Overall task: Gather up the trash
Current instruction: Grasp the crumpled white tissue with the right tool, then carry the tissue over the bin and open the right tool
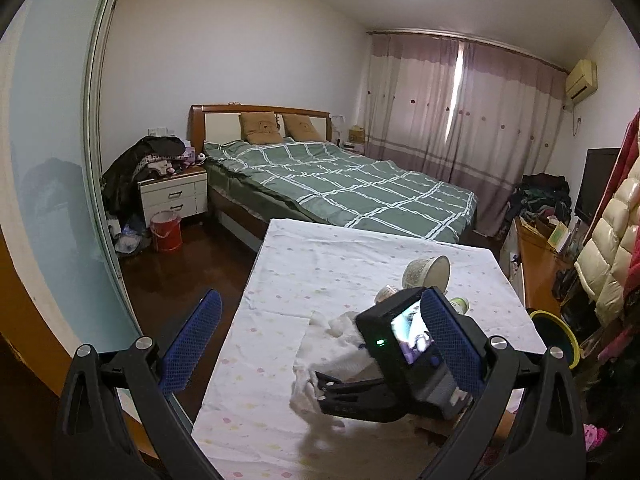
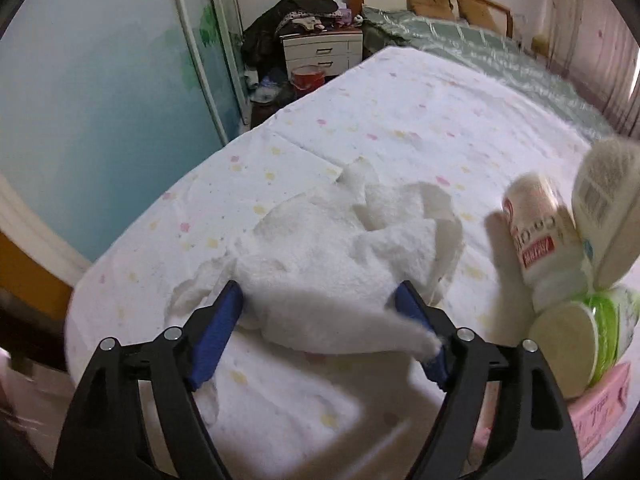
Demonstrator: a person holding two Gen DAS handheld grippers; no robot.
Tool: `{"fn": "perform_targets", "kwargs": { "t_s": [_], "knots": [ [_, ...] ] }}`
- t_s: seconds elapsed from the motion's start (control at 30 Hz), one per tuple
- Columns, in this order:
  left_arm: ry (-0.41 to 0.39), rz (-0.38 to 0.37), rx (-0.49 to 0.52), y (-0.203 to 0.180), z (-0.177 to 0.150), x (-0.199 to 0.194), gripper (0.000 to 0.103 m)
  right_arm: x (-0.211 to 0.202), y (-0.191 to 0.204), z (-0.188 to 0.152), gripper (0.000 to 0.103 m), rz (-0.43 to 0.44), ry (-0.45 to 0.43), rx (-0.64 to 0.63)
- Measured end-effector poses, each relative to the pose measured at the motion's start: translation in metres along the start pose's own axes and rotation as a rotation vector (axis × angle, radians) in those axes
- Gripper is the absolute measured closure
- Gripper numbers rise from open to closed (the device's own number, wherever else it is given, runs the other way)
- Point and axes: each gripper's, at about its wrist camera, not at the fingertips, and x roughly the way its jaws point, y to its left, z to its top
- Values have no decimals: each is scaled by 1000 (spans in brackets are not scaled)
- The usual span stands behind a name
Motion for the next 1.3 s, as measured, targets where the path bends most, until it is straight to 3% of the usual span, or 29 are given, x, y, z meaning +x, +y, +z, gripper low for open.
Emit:
{"fn": "perform_targets", "kwargs": {
  "t_s": [0.1,0.17,0.2,0.27,0.3,0.47,0.67,0.83,1.03,1.3],
  "knots": [
    [15,-4,-4,2,-3,6,5,-1,8,0,44,-6,-8,-19],
    [18,-5,-14,5,-5,9,5,-5,13,-4,65,8,-18,-38],
    [17,-7,-20,6,-5,8,5,-6,16,-8,69,12,-22,-42],
    [7,-11,-38,8,-6,8,5,-11,19,-13,92,36,-23,-45],
    [3,-15,-42,7,-7,8,5,-13,19,-15,93,45,-19,-40],
    [3,-21,-30,6,-10,8,5,-43,13,-39,95,143,-24,18],
    [6,-35,-45,7,-15,11,5,-113,-17,-80,95,212,-97,98],
    [21,-52,-43,0,-17,18,5,-167,-60,-105,95,202,-179,189],
    [32,-83,-27,-10,-21,24,5,-228,-129,-145,95,67,-277,353],
    [48,-124,-10,-22,-29,28,5,-276,-244,-199,95,-292,-288,587]
  ]
}}
